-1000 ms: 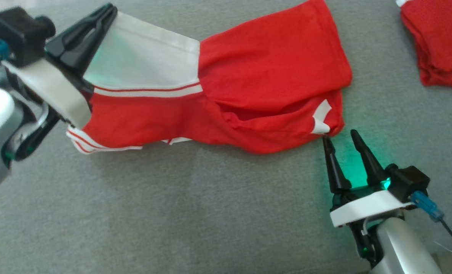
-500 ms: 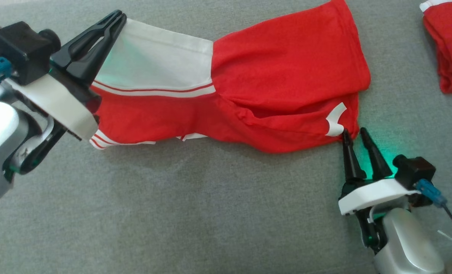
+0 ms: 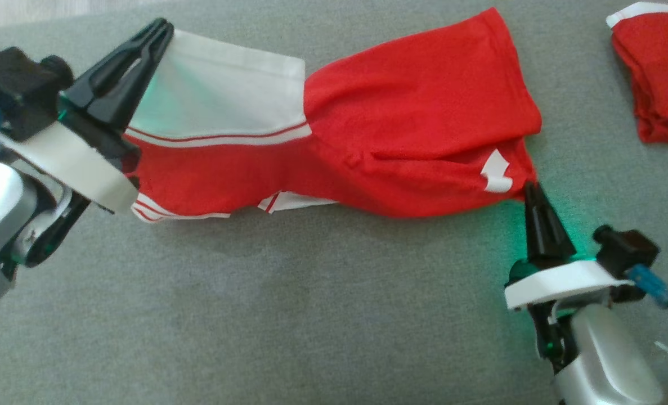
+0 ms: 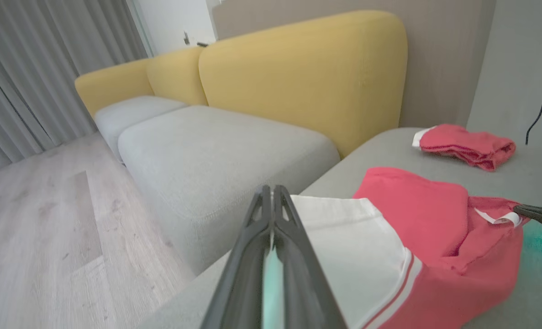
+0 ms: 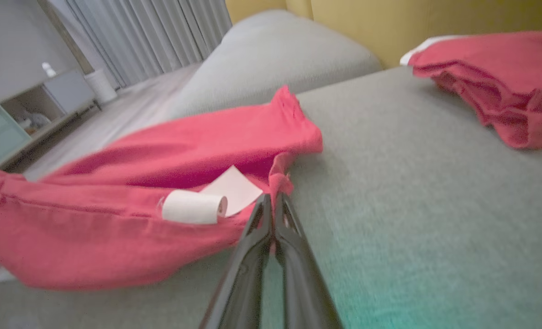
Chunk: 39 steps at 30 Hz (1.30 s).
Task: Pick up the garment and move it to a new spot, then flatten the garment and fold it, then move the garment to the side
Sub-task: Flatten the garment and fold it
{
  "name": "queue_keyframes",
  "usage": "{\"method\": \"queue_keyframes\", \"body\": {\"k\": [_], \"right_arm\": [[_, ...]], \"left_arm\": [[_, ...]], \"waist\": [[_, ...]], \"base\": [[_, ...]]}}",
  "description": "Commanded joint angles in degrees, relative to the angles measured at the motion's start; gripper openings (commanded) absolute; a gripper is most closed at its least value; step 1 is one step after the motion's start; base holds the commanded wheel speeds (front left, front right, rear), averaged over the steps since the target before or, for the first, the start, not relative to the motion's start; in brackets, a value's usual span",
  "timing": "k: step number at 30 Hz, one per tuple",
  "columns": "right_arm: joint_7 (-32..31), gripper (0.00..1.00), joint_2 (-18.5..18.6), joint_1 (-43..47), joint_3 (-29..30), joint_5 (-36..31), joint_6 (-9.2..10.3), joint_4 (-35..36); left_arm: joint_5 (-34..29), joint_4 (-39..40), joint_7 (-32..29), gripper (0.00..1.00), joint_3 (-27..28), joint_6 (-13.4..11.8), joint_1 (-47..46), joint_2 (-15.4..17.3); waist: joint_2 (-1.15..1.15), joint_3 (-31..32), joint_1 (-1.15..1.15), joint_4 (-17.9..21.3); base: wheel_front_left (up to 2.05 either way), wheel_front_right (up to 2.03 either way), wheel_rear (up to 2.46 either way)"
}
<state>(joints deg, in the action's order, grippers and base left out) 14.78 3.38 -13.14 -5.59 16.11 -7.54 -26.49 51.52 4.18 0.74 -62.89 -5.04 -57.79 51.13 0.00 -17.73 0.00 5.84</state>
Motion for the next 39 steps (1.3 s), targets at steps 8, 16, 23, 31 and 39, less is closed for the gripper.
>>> {"method": "queue_keyframes", "body": {"k": [8,16,23,31,39], "right_arm": [[0.14,0.0,12.79,-1.82,-3.31,14.79,0.05,20.64],[-6.86,0.0,27.56,-9.05,-0.35,25.59,0.05,33.73],[-15.25,0.0,35.91,-21.12,0.42,30.2,0.05,36.71],[-19.44,0.0,36.28,-36.69,-6.22,32.68,0.05,25.12],[-14.39,0.0,32.42,-52.38,-14.66,30.66,0.05,12.61]], "left_arm": [[-0.95,2.69,10.55,0.0,10.35,-0.18,-4.72,5.62],[0.76,4.08,12.49,0.0,16.27,1.21,-9.79,7.48],[0.89,3.56,11.72,0.0,20.62,3.65,-19.41,6.18],[-0.93,-9.24,6.05,0.0,18.06,8.16,-29.1,-0.24],[-6.8,-23.07,6.03,0.0,16.52,8.38,-39.36,-6.9]], "waist": [[0.0,4.61,0.0,0.44],[0.0,6.32,0.0,1.2],[0.0,4.61,0.0,1.16],[0.0,0.33,0.0,0.03],[0.0,-8.17,0.0,-0.15]], "base": [[0.0,0.0,0.0],[0.0,0.0,0.0],[0.0,0.0,0.0],[0.0,0.0,0.0],[0.0,0.0,0.0]]}}
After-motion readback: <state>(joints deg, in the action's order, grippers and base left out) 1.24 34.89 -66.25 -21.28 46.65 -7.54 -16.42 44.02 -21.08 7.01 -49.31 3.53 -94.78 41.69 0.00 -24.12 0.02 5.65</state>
